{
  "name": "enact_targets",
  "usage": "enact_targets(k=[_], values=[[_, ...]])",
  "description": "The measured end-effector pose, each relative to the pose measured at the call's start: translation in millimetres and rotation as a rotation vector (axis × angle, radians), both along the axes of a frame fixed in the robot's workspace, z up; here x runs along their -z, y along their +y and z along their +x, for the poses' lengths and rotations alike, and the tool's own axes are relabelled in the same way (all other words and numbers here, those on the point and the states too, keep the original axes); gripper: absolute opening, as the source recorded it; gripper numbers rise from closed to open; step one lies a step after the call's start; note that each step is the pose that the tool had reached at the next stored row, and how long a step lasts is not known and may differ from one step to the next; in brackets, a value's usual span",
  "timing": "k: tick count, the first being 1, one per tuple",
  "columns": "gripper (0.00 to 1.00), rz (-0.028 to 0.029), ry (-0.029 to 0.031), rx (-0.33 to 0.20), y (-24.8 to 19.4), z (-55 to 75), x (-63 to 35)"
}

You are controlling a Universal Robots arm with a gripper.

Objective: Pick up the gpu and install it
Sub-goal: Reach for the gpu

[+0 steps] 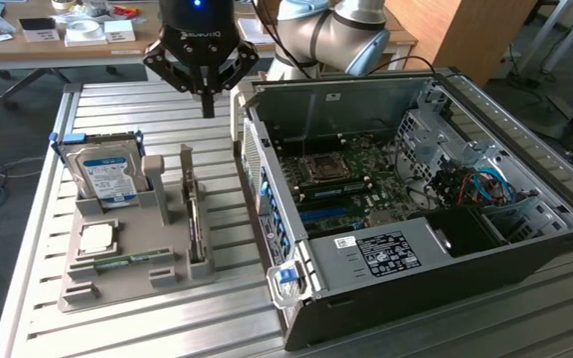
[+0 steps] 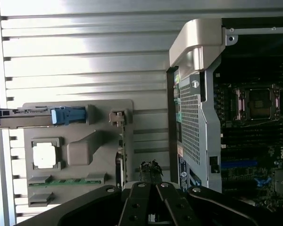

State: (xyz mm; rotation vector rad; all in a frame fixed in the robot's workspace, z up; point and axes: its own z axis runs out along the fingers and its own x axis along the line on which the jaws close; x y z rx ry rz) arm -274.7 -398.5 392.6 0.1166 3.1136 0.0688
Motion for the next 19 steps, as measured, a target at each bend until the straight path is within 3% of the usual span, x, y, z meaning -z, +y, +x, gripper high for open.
enact_targets(k=[6,19], values=[[0.11,0.0002,-0.0001,0.000,0.0,-10.4,0.2],[0.11,0.0000,0.0001,0.000,0.0,-14.2,0.1]])
